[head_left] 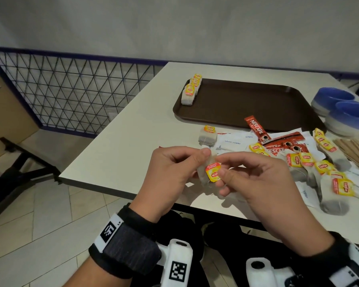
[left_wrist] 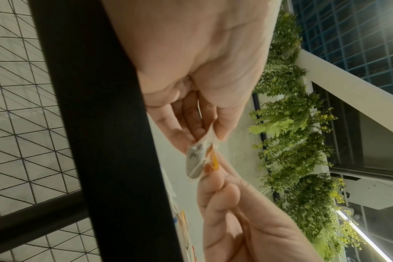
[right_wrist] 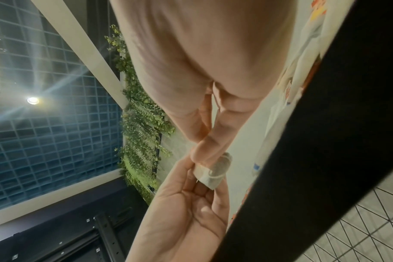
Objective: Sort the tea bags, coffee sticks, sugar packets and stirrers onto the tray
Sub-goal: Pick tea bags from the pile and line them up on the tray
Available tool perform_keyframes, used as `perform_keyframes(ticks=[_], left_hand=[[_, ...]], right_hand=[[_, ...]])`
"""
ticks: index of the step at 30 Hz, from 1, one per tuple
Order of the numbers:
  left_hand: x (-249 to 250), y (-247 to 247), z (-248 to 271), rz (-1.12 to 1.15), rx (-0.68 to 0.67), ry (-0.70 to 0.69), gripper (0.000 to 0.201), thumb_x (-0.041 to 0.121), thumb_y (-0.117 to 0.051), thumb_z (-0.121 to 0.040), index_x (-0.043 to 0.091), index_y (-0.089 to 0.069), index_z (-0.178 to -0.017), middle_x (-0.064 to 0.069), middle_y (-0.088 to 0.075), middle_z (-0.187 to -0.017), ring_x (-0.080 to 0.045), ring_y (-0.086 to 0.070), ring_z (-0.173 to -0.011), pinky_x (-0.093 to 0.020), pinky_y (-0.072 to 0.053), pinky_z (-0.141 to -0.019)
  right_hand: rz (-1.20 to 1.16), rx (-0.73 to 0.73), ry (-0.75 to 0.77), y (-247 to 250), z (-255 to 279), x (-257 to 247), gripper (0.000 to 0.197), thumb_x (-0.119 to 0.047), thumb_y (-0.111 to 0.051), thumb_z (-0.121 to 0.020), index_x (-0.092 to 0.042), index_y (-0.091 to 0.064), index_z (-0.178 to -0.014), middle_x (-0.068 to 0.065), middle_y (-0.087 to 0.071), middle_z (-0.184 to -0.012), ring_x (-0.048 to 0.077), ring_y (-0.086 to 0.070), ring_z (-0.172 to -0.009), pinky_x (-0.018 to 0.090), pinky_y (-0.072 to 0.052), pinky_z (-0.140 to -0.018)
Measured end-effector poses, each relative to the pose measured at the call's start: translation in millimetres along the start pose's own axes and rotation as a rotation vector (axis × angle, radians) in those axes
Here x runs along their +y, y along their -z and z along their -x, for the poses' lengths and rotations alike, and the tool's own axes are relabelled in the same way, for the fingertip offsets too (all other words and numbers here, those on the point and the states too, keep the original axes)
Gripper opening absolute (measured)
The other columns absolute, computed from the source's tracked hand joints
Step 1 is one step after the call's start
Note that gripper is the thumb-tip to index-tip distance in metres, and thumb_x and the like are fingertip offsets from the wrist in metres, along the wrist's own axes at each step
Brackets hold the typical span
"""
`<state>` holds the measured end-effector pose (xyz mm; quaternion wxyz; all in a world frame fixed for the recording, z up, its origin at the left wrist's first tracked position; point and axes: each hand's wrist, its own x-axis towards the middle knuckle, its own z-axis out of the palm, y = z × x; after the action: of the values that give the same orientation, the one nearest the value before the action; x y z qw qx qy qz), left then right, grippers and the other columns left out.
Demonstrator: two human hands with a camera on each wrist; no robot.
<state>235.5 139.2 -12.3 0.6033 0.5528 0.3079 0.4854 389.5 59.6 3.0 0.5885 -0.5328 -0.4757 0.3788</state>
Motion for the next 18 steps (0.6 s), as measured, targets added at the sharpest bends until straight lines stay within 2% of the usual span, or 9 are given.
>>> perform_keyframes(ticks=[2,4,8,11,13,16,18], left_hand=[[0,0,0,0.014,0.036,0.002,0.025,0.023,-0.074,-0.081,-0.002,-0.078,-0.08,-0.024,-0.072,-0.077,-0.026,-0.068,-0.064,-0.031,-0.057,-0.058],[-1,1,0,0.009,0.055,-0.005,0.026,0.026,-0.074,-0.081,0.0,-0.079,-0.081,-0.022,-0.073,-0.08,-0.026,-0.068,-0.068,-0.033,-0.057,-0.062],[0,2,-1,0.033,0.087,0.017,0.027,0.033,-0.075,-0.079,0.007,-0.079,-0.079,-0.028,-0.069,-0.084,-0.033,-0.065,-0.076,-0.048,-0.057,-0.071],[1,2,-3,0.082,0.126,0.02,0.024,0.032,-0.073,-0.082,0.01,-0.079,-0.079,-0.025,-0.07,-0.084,-0.03,-0.065,-0.077,-0.04,-0.056,-0.068],[2,3,-4,0.124,0.143,0.026,0.021,0.028,-0.07,-0.085,0.01,-0.078,-0.079,-0.014,-0.072,-0.079,-0.023,-0.067,-0.074,-0.033,-0.057,-0.064],[3,3,-5,0.166,0.157,0.031,0.024,0.027,-0.067,-0.088,0.005,-0.075,-0.084,-0.006,-0.072,-0.077,-0.019,-0.068,-0.071,-0.033,-0.06,-0.061],[4,3,-4,0.174,0.165,0.032,0.022,0.025,-0.064,-0.091,0.005,-0.074,-0.085,-0.004,-0.071,-0.074,-0.014,-0.066,-0.065,-0.028,-0.056,-0.056]], right_hand=[[-0.019,0.001,-0.063,0,-1,-2,0.044,0.015,-0.071,-0.083,-0.02,-0.074,-0.11,0.006,-0.073,-0.085,0.029,-0.068,-0.058,0.034,-0.061,-0.058],[-0.025,-0.031,-0.125,0,-1,-5,0.06,0.018,-0.072,-0.08,-0.025,-0.067,-0.122,0.006,-0.072,-0.092,0.032,-0.069,-0.059,0.035,-0.06,-0.056],[0.01,-0.117,-0.184,3,4,-11,0.068,0.017,-0.073,-0.08,-0.03,-0.062,-0.128,0.01,-0.068,-0.103,0.034,-0.069,-0.06,0.035,-0.058,-0.059],[0.066,-0.152,-0.232,11,8,-15,0.066,0.013,-0.075,-0.081,-0.032,-0.063,-0.128,0.006,-0.073,-0.103,0.034,-0.072,-0.065,0.033,-0.059,-0.063],[0.084,-0.194,-0.267,16,10,-18,0.061,0.012,-0.075,-0.081,-0.028,-0.064,-0.126,0.007,-0.076,-0.101,0.034,-0.074,-0.069,0.036,-0.06,-0.066],[0.092,-0.239,-0.29,21,13,-21,0.053,0.012,-0.075,-0.08,-0.022,-0.068,-0.12,0.011,-0.078,-0.1,0.036,-0.075,-0.072,0.038,-0.061,-0.068],[0.062,-0.241,-0.291,22,15,-22,0.053,0.012,-0.075,-0.079,-0.022,-0.069,-0.118,0.012,-0.077,-0.101,0.036,-0.075,-0.072,0.037,-0.062,-0.066]])
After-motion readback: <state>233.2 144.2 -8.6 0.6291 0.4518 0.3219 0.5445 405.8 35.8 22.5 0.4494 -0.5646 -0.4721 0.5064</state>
